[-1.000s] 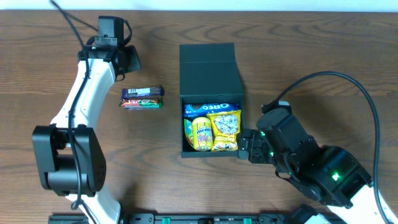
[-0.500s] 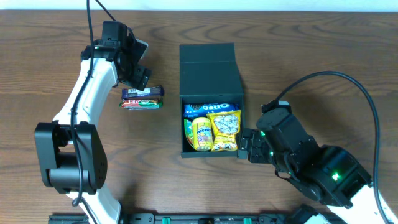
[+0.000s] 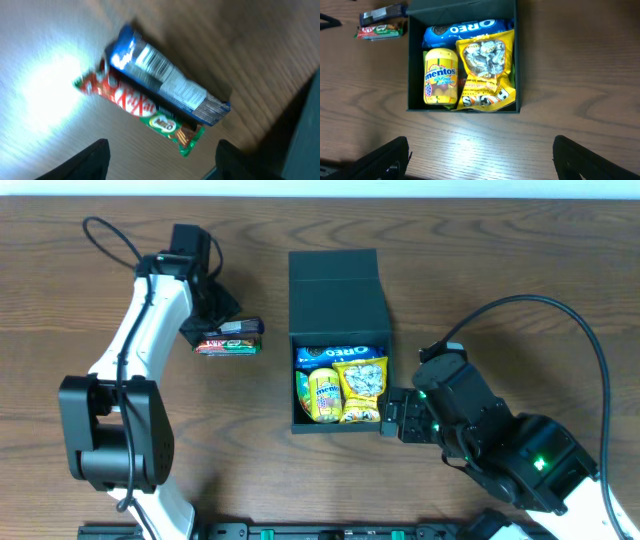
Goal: Pack container
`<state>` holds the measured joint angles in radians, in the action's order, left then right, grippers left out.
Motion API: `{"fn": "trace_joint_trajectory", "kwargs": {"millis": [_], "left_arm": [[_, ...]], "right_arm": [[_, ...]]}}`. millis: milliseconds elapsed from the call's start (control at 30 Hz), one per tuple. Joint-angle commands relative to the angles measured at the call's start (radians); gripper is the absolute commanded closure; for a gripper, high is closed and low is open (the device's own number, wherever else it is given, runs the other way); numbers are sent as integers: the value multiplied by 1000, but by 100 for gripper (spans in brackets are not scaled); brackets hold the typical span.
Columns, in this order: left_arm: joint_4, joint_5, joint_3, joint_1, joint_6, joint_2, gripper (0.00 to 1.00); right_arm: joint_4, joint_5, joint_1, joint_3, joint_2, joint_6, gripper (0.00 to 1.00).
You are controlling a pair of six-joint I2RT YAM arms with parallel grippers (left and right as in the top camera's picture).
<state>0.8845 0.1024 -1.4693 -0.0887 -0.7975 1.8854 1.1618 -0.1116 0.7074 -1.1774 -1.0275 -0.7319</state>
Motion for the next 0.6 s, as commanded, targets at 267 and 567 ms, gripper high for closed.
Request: {"fn": "trace_joint_trajectory", "kwargs": {"millis": [267,567], "left_arm": [[-238,-5,147,-85,-562,11,25],[-320,-32,149,-96,-602,26,28]], "right_arm": [[10,11,-6,-6,-1,-15,9],[10,11,-6,-6,-1,-15,8]]}}
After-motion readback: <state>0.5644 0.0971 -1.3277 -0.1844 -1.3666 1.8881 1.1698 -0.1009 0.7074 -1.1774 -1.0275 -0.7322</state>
